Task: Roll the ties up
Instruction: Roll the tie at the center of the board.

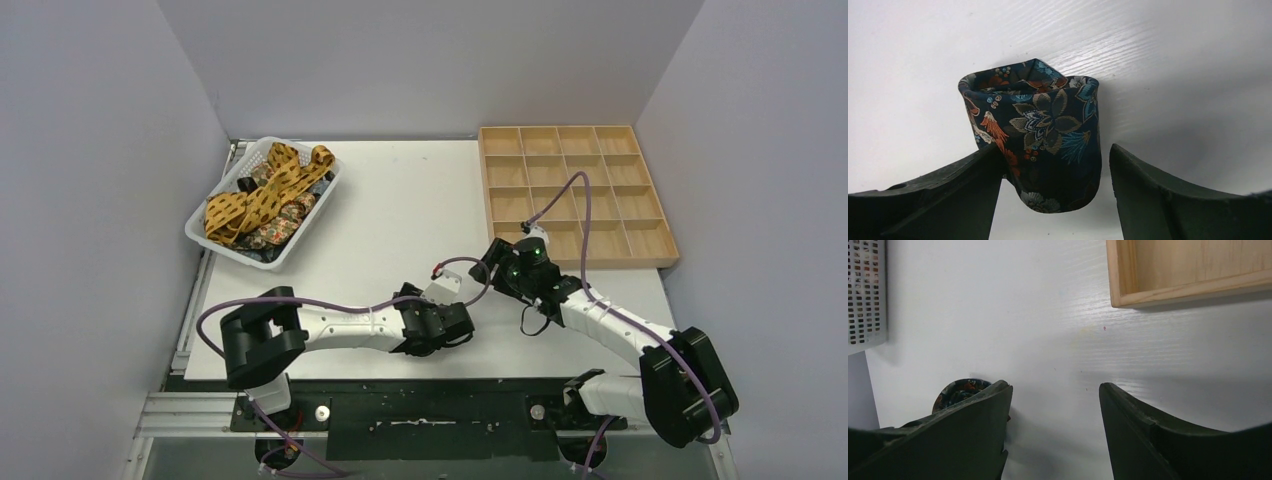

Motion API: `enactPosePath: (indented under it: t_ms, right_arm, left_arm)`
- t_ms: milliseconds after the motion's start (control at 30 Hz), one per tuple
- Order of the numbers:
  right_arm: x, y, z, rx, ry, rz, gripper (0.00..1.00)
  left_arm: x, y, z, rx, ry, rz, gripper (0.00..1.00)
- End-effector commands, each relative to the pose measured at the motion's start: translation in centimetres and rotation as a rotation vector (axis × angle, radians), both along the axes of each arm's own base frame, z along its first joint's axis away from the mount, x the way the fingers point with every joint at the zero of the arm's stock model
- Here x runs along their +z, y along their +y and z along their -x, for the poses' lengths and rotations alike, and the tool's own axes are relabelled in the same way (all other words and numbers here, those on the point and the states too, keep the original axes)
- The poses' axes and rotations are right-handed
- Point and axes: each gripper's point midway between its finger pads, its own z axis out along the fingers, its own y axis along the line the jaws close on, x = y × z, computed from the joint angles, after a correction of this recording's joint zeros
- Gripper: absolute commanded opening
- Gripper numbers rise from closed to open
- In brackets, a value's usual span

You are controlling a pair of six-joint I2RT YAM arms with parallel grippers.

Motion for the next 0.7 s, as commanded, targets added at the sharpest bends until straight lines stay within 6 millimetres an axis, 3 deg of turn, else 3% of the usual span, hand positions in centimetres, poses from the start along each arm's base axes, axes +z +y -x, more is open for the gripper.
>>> enactPosePath:
  t_ms: [0,167,300,467,567,667]
  right_arm:
    - [1.1,0.3,-0.1,0.045,-0.039,-0.034,0.67]
    - [3.1,2.9,0.1,0.198,-0.107,-0.144,0.80]
    - [4.3,4.6,0.5,0.306,-0.146,-0.205,0.90]
    - [4.9,6.3,1.1,0.403,-0.154,-0.269,0.97]
    - [4.3,8.2,2.2,0.488,-0.110,-0.294,0.99]
    - [3.7,9.9,3.1,0.536,-0.088,-0.292,1.00]
  left_arm:
    - [2.4,-3.9,0.4,-0.024,0.030,0.200,0.75]
    - [6.9,-5.1,0.3,-0.063,0.003,0.372,0.82]
    - [9.8,-4.2,0.3,-0.059,-0.011,0.530,0.86]
    - [10.0,-0.2,-0.8,0.027,0.003,0.708,0.87]
    - [9.2,2.4,-1.6,0.103,0.015,0.785,0.88]
    - [8.1,3.7,-2.2,0.119,0.074,0.881,0.88]
